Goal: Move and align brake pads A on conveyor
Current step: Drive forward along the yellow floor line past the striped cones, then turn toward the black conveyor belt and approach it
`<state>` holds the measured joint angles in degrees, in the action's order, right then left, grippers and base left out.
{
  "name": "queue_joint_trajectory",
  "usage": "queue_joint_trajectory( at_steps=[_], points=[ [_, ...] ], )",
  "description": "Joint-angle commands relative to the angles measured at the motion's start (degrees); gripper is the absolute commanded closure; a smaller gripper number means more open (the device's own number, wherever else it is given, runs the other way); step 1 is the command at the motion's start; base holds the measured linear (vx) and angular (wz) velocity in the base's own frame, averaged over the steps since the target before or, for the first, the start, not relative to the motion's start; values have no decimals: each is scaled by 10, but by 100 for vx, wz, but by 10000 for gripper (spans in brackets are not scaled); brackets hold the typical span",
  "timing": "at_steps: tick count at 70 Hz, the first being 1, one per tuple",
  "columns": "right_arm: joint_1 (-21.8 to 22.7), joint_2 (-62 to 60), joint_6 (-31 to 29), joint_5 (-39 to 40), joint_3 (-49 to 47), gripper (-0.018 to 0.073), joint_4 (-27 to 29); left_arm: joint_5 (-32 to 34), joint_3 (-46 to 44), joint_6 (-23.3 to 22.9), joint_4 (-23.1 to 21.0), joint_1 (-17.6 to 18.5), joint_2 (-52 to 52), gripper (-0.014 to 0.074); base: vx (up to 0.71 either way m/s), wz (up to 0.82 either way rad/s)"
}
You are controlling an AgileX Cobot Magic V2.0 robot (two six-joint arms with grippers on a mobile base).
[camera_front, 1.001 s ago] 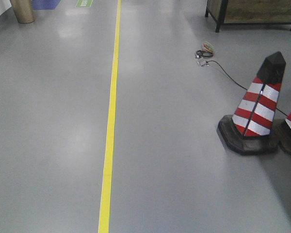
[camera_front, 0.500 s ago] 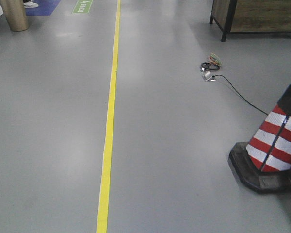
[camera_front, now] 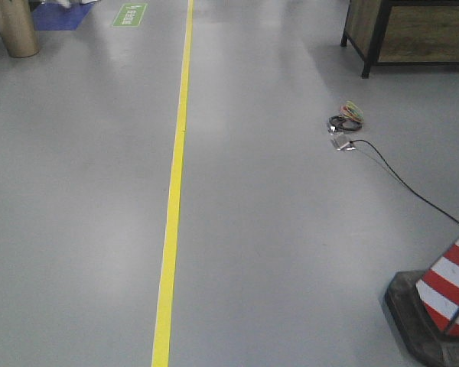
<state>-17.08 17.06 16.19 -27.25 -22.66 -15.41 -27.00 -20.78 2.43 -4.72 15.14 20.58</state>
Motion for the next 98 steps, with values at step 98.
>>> queue_joint_trajectory(
  at_steps=[98],
  points=[
    [5,3,-3,55,-16,557,-12,50,-16,-1,-4,3,7,603,28,-60]
  ],
)
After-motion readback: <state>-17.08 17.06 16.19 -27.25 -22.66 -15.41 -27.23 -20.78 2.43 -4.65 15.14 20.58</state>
